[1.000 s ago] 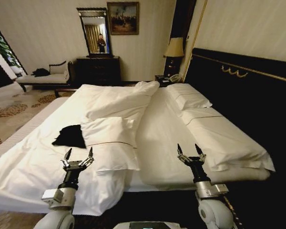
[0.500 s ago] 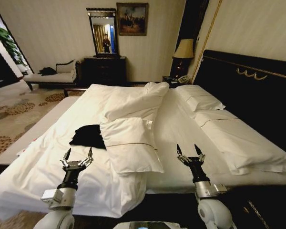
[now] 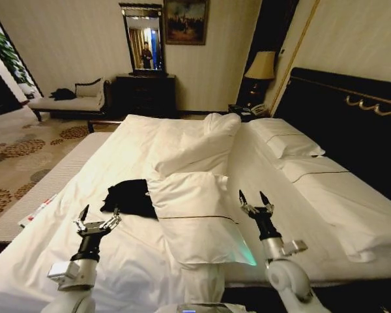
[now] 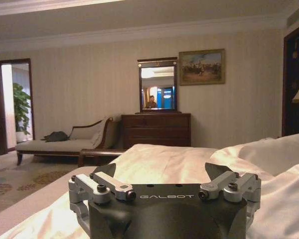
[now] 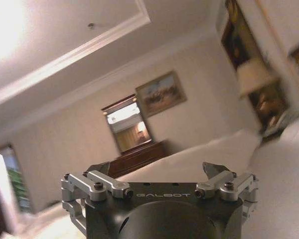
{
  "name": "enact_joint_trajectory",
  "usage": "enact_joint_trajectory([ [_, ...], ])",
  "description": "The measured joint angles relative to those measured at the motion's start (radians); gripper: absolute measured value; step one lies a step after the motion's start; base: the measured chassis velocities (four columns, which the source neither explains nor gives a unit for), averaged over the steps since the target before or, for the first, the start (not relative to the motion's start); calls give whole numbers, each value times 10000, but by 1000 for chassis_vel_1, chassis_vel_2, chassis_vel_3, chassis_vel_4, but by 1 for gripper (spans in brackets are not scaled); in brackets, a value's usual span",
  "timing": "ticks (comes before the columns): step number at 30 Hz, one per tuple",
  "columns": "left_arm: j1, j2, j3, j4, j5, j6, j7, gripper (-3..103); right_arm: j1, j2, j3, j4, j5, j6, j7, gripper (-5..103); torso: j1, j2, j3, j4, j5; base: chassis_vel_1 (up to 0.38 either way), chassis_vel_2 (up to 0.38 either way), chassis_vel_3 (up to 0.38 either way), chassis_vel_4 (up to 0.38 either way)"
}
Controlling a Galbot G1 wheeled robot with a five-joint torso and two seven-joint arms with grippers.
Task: Fold the clothes on the bed.
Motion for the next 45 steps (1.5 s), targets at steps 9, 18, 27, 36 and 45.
enact_joint_trajectory([
  [9,454,-219,-433,-408,162,-19,2,100,2237,-1240,-765,93,6482,-2174,870,100,-9,4,-2,-1,6,-11,-51,8,61],
  [18,862,-456,-815,-830,384,-172,-15,100,4966,-1688,-2222,-1397,8316,-5078,2189,100,1,3,2,-1,1,0,0,0,0],
  [27,1024,-707,-983,-1018,594,-260,-31,100,7213,-1603,-3541,-2632,9133,-6509,2838,100,0,2,1,-1,-3,0,0,0,0],
  [36,1028,-770,-1116,-1022,585,-274,-44,100,8178,-1254,-4158,-3012,9677,-7373,2865,100,-3,3,-1,-3,2,0,0,0,0],
  [45,1031,-810,-1136,-1022,590,-358,-58,100,8661,-948,-4716,-3688,9415,-7948,3233,100,-3,3,-1,-3,2,0,0,0,0],
])
